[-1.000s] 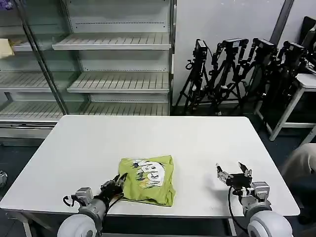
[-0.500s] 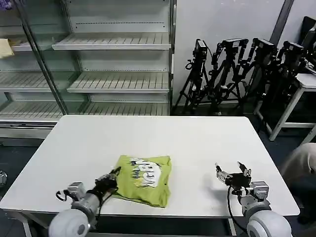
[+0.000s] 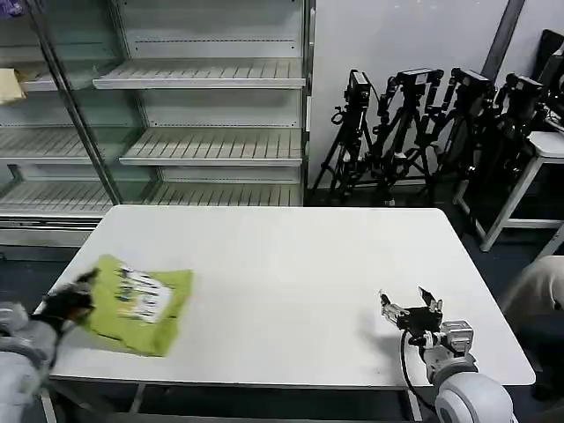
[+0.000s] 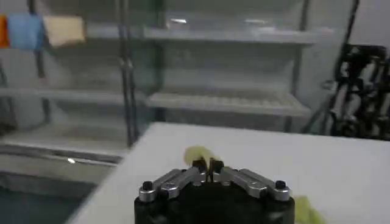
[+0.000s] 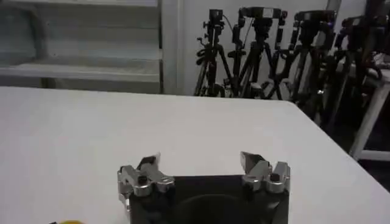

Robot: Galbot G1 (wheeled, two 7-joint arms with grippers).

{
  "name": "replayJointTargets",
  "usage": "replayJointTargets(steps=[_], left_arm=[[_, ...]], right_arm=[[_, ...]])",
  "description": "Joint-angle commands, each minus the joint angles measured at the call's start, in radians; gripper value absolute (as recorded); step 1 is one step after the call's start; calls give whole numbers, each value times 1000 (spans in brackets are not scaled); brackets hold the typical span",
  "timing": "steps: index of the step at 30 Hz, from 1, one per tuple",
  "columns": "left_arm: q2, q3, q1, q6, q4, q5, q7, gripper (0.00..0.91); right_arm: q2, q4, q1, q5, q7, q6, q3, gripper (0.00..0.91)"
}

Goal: Fold and organize the clothes.

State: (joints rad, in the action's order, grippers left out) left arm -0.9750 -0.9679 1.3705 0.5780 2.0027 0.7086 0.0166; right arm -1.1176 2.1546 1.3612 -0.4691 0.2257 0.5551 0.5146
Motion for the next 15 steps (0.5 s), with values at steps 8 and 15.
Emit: replayJointTargets(steps=[8, 15], left_arm=[[-179, 531, 5, -112, 348, -433, -109, 10], [-294, 803, -33, -123, 260, -558, -113, 10]], right_arm=[[-6, 10, 13, 9, 2, 3, 9, 907], [0, 18, 20, 8, 3, 4, 31, 907]])
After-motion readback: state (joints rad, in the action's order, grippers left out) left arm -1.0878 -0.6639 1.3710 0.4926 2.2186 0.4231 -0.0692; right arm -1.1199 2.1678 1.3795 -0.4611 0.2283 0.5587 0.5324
